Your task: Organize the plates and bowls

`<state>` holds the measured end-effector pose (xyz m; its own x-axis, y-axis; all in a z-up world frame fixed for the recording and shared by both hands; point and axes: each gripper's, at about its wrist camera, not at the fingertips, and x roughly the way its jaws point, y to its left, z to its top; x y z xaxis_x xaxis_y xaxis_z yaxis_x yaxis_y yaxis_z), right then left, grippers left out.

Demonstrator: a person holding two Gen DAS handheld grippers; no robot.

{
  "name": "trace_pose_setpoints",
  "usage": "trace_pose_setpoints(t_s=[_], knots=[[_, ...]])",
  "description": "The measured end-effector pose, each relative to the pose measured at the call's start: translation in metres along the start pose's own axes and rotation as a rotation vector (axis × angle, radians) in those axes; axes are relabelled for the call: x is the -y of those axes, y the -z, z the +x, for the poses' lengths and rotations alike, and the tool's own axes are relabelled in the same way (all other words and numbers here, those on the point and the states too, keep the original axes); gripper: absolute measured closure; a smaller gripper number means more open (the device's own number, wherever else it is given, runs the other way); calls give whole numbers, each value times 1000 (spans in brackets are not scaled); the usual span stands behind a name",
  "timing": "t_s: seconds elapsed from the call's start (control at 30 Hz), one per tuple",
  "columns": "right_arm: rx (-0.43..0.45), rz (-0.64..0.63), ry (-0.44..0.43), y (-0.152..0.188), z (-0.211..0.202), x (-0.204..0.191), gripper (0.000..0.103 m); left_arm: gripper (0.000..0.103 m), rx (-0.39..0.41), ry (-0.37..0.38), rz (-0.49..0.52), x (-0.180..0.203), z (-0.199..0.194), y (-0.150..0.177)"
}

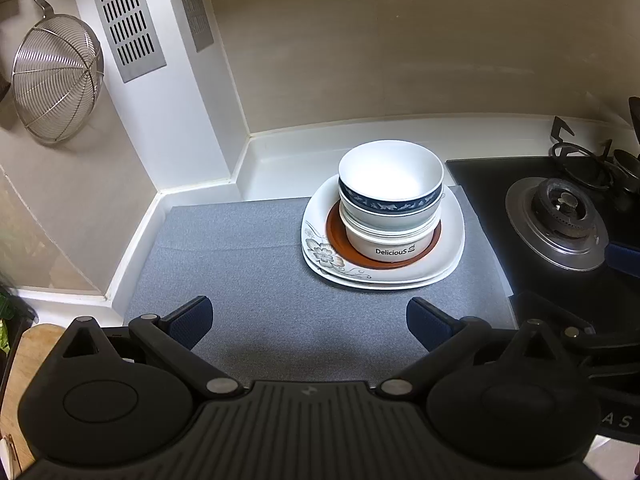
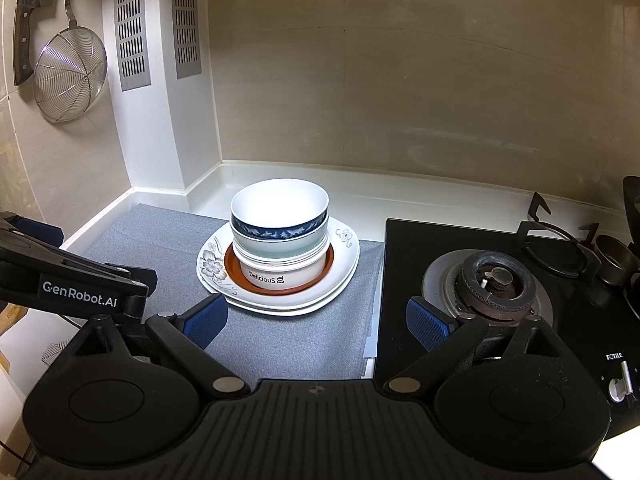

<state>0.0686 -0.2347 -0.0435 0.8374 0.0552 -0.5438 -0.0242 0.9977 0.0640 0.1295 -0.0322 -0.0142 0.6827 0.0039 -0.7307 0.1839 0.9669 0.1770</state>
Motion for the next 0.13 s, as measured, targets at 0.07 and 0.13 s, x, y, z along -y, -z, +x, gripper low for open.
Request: trace_pose_setpoints(t_s=[0.07, 0.13], knots=[[0, 0, 1, 0, 0, 0, 6, 0, 4, 2, -2, -1, 0, 1], [1, -2, -2, 1, -1, 0, 6, 0, 6, 1, 0, -2, 0, 1]])
